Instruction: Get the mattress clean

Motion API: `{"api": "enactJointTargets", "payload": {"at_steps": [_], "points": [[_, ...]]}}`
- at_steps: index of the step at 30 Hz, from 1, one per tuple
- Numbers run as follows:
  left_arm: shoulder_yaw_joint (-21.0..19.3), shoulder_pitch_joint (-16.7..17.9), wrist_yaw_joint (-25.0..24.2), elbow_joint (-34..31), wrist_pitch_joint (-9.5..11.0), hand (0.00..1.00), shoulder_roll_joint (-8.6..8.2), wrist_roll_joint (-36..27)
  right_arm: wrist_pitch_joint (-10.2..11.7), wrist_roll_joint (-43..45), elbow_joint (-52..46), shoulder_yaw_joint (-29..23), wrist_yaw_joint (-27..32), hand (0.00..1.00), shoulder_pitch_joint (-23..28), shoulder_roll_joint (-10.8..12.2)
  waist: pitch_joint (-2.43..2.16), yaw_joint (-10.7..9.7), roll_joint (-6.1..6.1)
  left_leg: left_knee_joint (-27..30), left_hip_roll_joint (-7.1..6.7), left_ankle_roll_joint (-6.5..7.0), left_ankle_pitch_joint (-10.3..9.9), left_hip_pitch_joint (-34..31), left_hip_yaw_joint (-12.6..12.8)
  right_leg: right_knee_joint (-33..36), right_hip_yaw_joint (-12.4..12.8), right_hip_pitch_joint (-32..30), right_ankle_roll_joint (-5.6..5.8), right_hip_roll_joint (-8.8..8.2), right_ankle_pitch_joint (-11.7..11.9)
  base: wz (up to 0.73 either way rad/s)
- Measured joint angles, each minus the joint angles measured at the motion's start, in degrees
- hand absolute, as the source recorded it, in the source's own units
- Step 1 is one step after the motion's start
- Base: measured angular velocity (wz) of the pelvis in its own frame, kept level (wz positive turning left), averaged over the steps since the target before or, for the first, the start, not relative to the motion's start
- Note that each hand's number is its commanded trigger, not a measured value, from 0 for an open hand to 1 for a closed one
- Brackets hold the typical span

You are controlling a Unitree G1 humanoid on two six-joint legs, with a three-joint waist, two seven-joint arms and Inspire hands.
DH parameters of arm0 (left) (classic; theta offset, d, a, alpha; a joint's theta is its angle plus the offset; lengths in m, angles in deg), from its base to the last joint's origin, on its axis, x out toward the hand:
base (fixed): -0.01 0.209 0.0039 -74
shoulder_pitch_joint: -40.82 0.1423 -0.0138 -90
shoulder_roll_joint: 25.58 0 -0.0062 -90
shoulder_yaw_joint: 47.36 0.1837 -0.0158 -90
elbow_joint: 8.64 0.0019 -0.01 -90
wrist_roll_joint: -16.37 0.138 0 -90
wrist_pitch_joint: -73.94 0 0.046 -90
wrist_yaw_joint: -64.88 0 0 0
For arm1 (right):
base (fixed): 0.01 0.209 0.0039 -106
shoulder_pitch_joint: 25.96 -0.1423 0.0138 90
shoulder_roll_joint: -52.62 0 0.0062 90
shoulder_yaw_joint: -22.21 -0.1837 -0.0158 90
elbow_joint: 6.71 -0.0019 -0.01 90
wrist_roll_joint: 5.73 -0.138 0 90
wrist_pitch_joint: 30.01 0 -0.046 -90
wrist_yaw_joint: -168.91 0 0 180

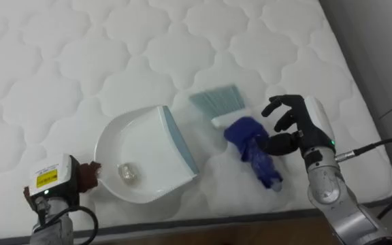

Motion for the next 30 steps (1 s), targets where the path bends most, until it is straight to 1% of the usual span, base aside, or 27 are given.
{"api": "enactJointTargets", "payload": {"at_steps": [1, 2, 4, 7, 9, 10, 11, 12, 13, 14, 15, 16, 17, 18, 19, 20, 21, 22, 23, 25, 26, 28, 29, 30], "points": [[-0.52, 0.49, -0.02, -0.81, 0.03, 1.0, -0.08, 0.05, 0.01, -0.1, 0.0, -0.45, 0.01, 0.0, 0.03, 0.09, 0.0, 0.01, -0.02, -0.45, -0.03, 0.01, 0.06, 0.54, -0.01, -0.18, -0.02, 0.45, 0.05, 0.06, 0.03, 0.0], [-1.57, 1.22, -0.02, -2.46, 0.12, 1.0, -0.31, 0.04, 0.01, -0.17, 0.0, -1.28, 0.01, 0.0, 0.05, 0.33, -0.07, 0.07, 0.01, -1.03, -0.36, 0.03, 0.08, 1.2, -0.17, -0.91, -0.14, 1.22, 0.15, 0.33, 0.09, 0.06], [-1.83, 1.39, -0.02, -3.68, 0.17, 1.0, -0.5, 0.03, 0.01, -0.62, 0.16, -1.49, 0.02, 0.0, 0.24, 0.51, -0.07, 0.09, 0.0, -1.94, -0.44, 0.03, 0.15, 2.46, -0.46, -1.79, -0.12, 2.64, 0.28, 0.51, 0.16, 0.08], [-2.47, 2.62, -0.07, -6.22, 1.31, 1.0, -0.6, -0.09, 0.02, -1.86, 0.21, -1.88, 0.17, 0.0, 0.34, 0.78, -0.1, 0.05, 0.19, -3.4, -0.73, 0.1, 0.23, 4.31, -1.26, -3.09, 0.03, 5.1, 0.7, 0.6, 0.02, 0.15], [-3.14, 3.2, -0.26, -8.89, 2.1, 1.0, -0.59, -0.28, 0.01, -3.47, -0.2, -3.49, 0.63, 0.0, 0.97, 0.79, -0.25, -0.57, 0.59, -3.68, -0.92, 0.13, 0.25, 4.64, -3.76, -4.65, 0.04, 7.14, 1.24, 0.86, -0.14, 0.52], [-3.35, 3.2, -0.27, -9.49, 2.19, 1.0, -0.59, -0.09, 0.0, -3.93, -0.53, -3.98, 0.67, 0.0, 1.32, 0.79, -0.24, -0.57, 0.7, -3.7, -0.97, 0.13, 0.27, 4.76, -4.48, -5.04, 0.42, 7.71, 1.36, 1.04, -0.18, 0.64], [-3.62, 3.26, -0.35, -10.26, 2.2, 1.0, -0.57, 0.08, 0.0, -4.41, -1.01, -4.82, 0.77, 0.0, 2.16, 0.79, -0.27, -0.57, 1.03, -3.88, -1.01, 0.09, 0.29, 5.36, -5.81, -6.05, 1.8, 9.12, 1.59, 1.59, -0.12, 0.65], [-3.72, 3.87, -0.4, -11.28, 2.18, 1.0, -0.27, -0.24, -0.01, -5.34, -1.11, -5.2, 1.14, 0.0, 2.87, 0.77, -0.38, -0.57, 1.2, -4.69, -1.5, 0.03, 0.58, 6.44, -7.33, -7.12, 2.39, 10.96, 1.81, 1.78, -0.19, 0.66], [-3.86, 4.4, -0.48, -12.05, 2.14, 1.0, -0.08, -0.53, -0.05, -5.43, -1.31, -5.24, 1.31, 0.0, 3.17, 0.77, -0.4, -0.63, 1.24, -5.25, -2.0, -0.01, 0.84, 7.08, -8.27, -7.58, 2.41, 11.88, 2.01, 1.76, -0.31, 0.7], [-4.27, 5.78, -1.25, -14.6, 1.87, 1.0, 0.27, -0.67, -0.05, -5.46, -2.68, -5.49, 1.86, 0.0, 4.38, 0.77, -0.45, -0.67, 1.25, -6.3, -2.48, -0.13, 1.26, 8.18, -9.88, -8.27, 2.5, 13.49, 2.49, 1.72, -0.63, 0.78], [-4.59, 6.87, -1.69, -17.05, 1.79, 1.0, 0.4, -0.72, -0.05, -6.05, -4.39, -5.76, 2.36, 0.0, 5.58, 0.72, -0.7, -0.64, 1.23, -6.81, -2.83, -0.23, 1.61, 8.81, -11.08, -8.95, 3.14, 14.74, 2.88, 1.76, -0.91, 0.77], [-4.76, 7.25, -1.8, -18.08, 1.81, 1.0, 0.37, -0.86, -0.05, -6.58, -5.13, -5.9, 2.43, 0.0, 5.9, 0.73, -0.72, -0.54, 1.23, -6.92, -2.88, -0.31, 1.77, 9.05, -11.49, -8.96, 3.4, 15.11, 2.98, 1.77, -0.97, 0.62], [-5.08, 8.24, -2.25, -20.09, 1.79, 1.0, 0.31, -1.32, -0.05, -8.12, -6.16, -5.91, 2.47, 0.0, 6.19, 0.76, -0.91, 0.25, 1.02, -7.84, -3.0, -0.45, 2.48, 9.7, -11.82, -9.64, 3.78, 15.94, 2.99, 1.8, -0.98, 0.45], [-6.08, 9.85, -2.73, -22.73, 1.8, 1.0, 0.21, -1.13, -0.05, -8.92, -7.29, -5.93, 2.53, 0.0, 6.2, 0.75, -1.0, 0.92, 0.92, -8.37, -3.2, -0.61, 2.93, 9.91, -12.8, -10.71, 3.55, 16.91, 2.99, 1.88, -0.98, 0.43], [-6.58, 10.7, -2.79, -23.93, 1.89, 1.0, 0.18, -1.12, -0.05, -9.1, -7.78, -5.96, 2.66, 0.0, 6.22, 0.74, -1.01, 1.07, 0.85, -8.6, -3.3, -0.73, 3.11, 10.04, -13.38, -11.17, 3.4, 17.4, 2.99, 1.94, -0.98, 0.52], [-7.35, 12.09, -3.12, -25.61, 2.03, 1.0, 0.03, -1.15, -0.05, -9.54, -8.08, -6.19, 2.84, 0.0, 6.23, 0.75, -1.11, 1.25, 0.69, -8.87, -3.44, -0.91, 3.33, 10.34, -14.72, -12.39, 2.49, 18.69, 2.98, 2.06, -0.98, 0.55], [-8.29, 13.52, -3.99, -26.98, 2.08, 1.0, -0.26, -1.36, -0.05, -9.84, -8.06, -6.66, 2.84, 0.0, 6.24, 0.74, -1.3, 1.5, 0.42, -8.95, -3.44, -1.05, 3.41, 10.65, -15.33, -13.71, 1.84, 20.04, 2.97, 2.25, -0.97, 0.53], [-8.56, 14.17, -4.23, -27.51, 2.08, 1.0, -0.31, -1.43, -0.05, -9.99, -8.06, -6.98, 2.84, 0.0, 6.22, 0.73, -1.34, 1.72, 0.34, -8.92, -3.46, -1.12, 3.45, 10.73, -15.63, -14.17, 1.46, 20.59, 2.95, 2.35, -0.96, 0.51], [-9.2, 15.28, -4.75, -28.44, 2.09, 1.0, -0.45, -1.46, -0.05, -10.4, -8.04, -7.6, 2.85, 0.0, 6.2, 0.7, -1.41, 2.16, 0.16, -8.93, -3.57, -1.32, 3.56, 10.82, -16.73, -15.01, 0.99, 21.67, 2.89, 2.56, -0.93, 0.43], [-10.0, 16.86, -4.98, -29.13, 2.36, 1.0, -0.7, -1.64, -0.05, -10.86, -8.04, -8.03, 2.98, 0.0, 6.27, 0.64, -1.47, 2.89, -0.1, -8.88, -3.61, -1.5, 3.7, 11.01, -16.81, -15.81, 0.8, 23.08, 2.88, 2.81, -0.94, 0.54], [-10.58, 17.25, -5.02, -29.13, 2.38, 1.0, -0.99, -1.65, -0.05, -10.85, -8.02, -8.47, 3.08, 0.0, 6.36, 0.64, -1.41, 3.16, -0.16, -8.4, -3.61, -1.54, 3.72, 10.8, -16.82, -15.95, -0.06, 23.74, 2.87, 2.92, -0.94, 0.76], [-10.67, 17.12, -5.01, -29.42, 2.38, 1.0, -1.02, -1.88, -0.05, -10.87, -7.93, -8.98, 4.12, 0.0, 6.5, 0.64, -1.36, 2.91, -0.2, -7.29, -3.62, -1.6, 3.76, 9.78, -16.67, -16.03, -2.12, 24.73, 2.87, 3.03, -0.95, 0.85], [-10.74, 17.04, -5.16, -30.23, 2.39, 1.0, -1.18, -1.82, -0.06, -10.81, -7.73, -9.35, 4.64, 0.0, 6.71, 0.66, -1.29, 2.93, -0.26, -6.38, -3.54, -1.57, 3.78, 9.13, -15.72, -16.14, -3.11, 25.53, 2.84, 3.08, -1.0, 0.96], [-10.91, 17.04, -5.62, -31.17, 2.39, 1.0, -1.42, -1.71, -0.07, -10.68, -7.75, -9.82, 4.75, 0.0, 7.25, 0.7, -1.18, 2.97, -0.46, -5.7, -3.31, -1.31, 3.93, 8.71, -13.57, -16.31, -4.07, 26.59, 2.86, 3.0, -1.25, 0.95]]}}
